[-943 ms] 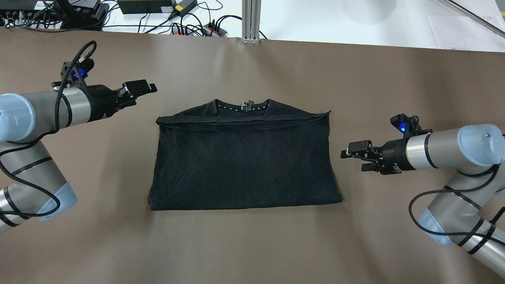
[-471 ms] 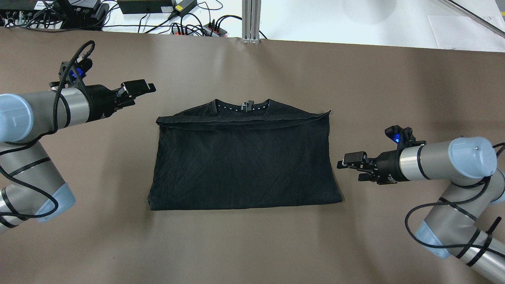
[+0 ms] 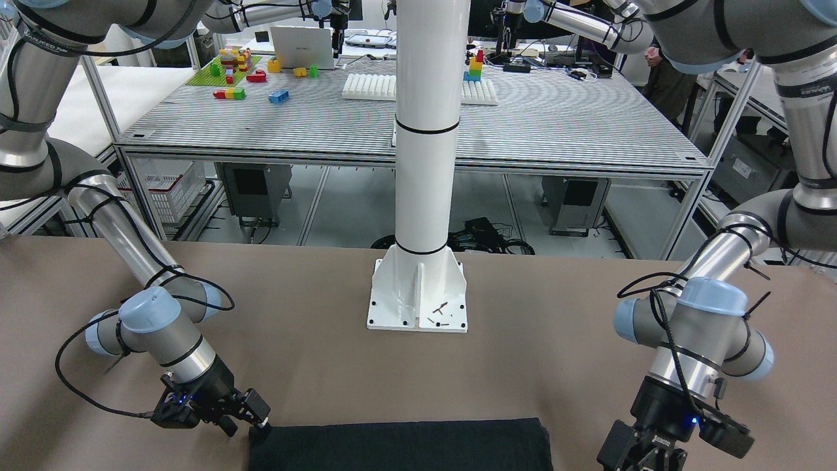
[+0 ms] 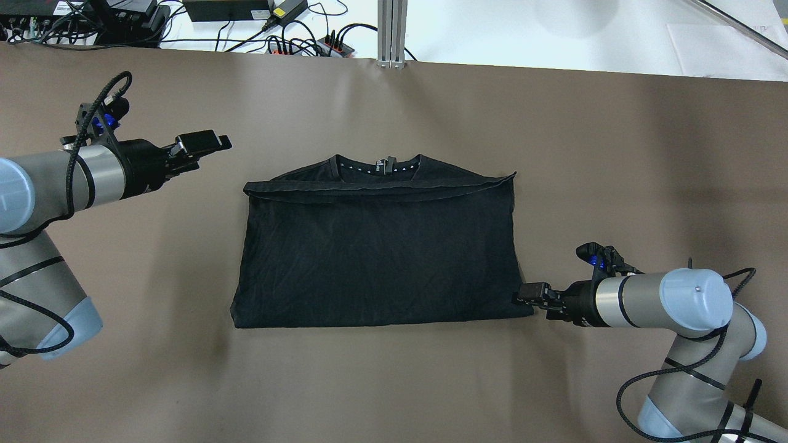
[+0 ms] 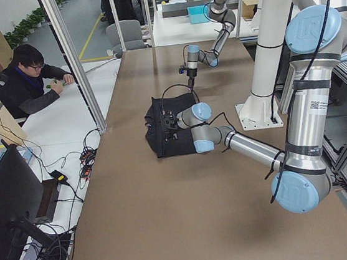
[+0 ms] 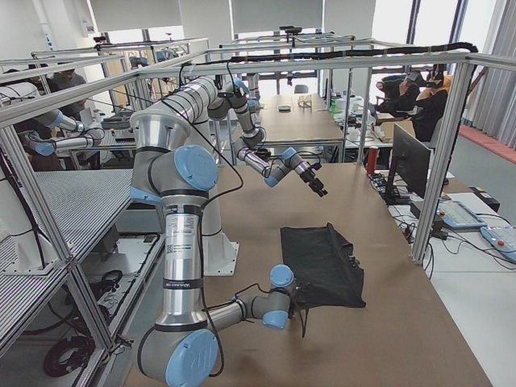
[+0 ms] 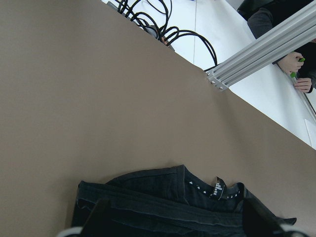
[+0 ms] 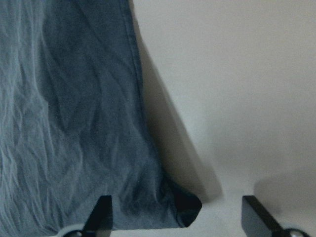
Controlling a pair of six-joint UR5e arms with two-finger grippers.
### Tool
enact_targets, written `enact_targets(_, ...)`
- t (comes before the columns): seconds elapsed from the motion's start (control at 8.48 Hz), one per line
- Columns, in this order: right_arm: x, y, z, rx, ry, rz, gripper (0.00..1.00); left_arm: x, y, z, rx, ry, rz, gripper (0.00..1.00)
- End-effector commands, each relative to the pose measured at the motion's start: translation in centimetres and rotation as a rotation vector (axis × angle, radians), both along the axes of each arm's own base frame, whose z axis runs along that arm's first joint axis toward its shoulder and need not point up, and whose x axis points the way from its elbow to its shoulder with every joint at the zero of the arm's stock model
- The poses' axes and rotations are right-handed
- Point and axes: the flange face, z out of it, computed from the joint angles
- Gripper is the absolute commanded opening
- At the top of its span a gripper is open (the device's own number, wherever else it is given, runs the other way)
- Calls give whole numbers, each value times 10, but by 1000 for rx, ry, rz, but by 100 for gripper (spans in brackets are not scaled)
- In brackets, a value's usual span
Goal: Fold clothes
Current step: 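Move the right gripper to the folded shirt's corner nearest the robot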
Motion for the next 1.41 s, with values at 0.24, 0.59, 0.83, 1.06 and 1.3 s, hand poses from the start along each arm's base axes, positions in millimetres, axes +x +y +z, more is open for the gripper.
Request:
enact_targets(0.24,-14,10,-2,7,2,-15,62,-2,0,1,1,-2,-6,94)
enact_targets(0.59,-18,10,-8,12,-8,-21,0,0,0,1,0,-3,-5,94)
enact_targets(0.83,-15,11,-13,15,-19,-33,0,2,1,1,0,-3,-2,94)
enact_targets(1.06,-4,22,-38,38,-70,-62,0,2,1,2,-1,-4,-2,94)
enact_targets(1.3,7,52,-87,64,-168,-173,0,2,1,0,4,-4,-1,94)
